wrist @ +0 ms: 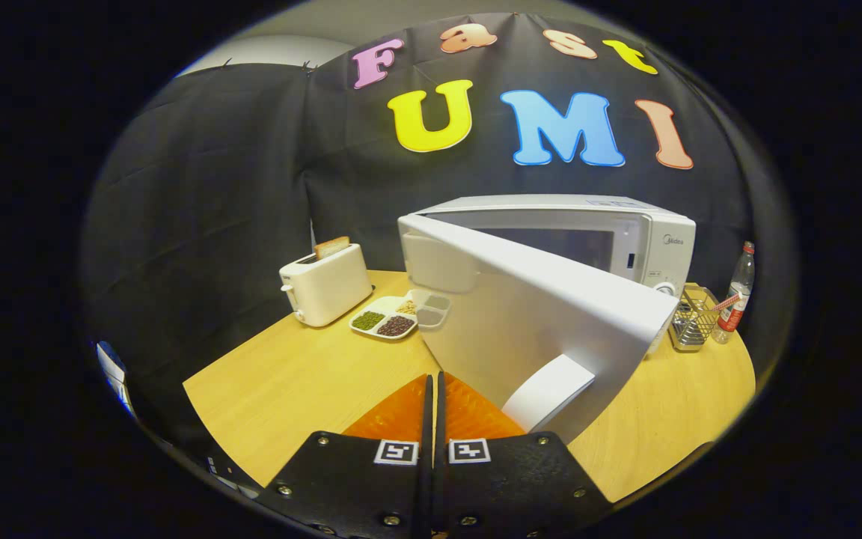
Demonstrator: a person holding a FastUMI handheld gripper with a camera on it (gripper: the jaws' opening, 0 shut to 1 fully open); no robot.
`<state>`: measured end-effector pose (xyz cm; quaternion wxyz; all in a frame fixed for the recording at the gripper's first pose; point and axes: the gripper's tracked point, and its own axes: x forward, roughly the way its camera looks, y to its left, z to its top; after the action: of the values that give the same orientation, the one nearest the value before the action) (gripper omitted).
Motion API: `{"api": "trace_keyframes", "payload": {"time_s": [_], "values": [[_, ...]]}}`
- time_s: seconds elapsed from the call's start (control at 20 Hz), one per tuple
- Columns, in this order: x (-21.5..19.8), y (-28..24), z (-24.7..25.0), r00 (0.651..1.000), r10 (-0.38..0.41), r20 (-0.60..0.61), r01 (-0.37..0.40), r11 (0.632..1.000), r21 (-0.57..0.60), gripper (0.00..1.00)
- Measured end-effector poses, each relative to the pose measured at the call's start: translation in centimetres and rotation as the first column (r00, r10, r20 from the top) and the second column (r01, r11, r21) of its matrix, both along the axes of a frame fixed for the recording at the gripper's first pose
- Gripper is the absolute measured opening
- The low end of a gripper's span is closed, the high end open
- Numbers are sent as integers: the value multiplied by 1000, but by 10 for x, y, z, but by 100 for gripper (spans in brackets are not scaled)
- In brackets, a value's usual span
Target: Open the microwave, put the food inside, and close the microwave door.
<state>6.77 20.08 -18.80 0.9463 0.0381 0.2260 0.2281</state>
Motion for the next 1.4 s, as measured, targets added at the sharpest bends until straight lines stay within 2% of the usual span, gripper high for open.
{"api": "trace_keyframes", "payload": {"time_s": [0.55, 1.05, 1.4], "values": [[66, -60, -19, 995, -97, -30, 97, 995, 5, 1], [120, -89, -30, 991, -134, -21, 134, 991, -4, 1], [157, -95, -43, 978, -206, 7, 206, 978, 7, 0]]}}
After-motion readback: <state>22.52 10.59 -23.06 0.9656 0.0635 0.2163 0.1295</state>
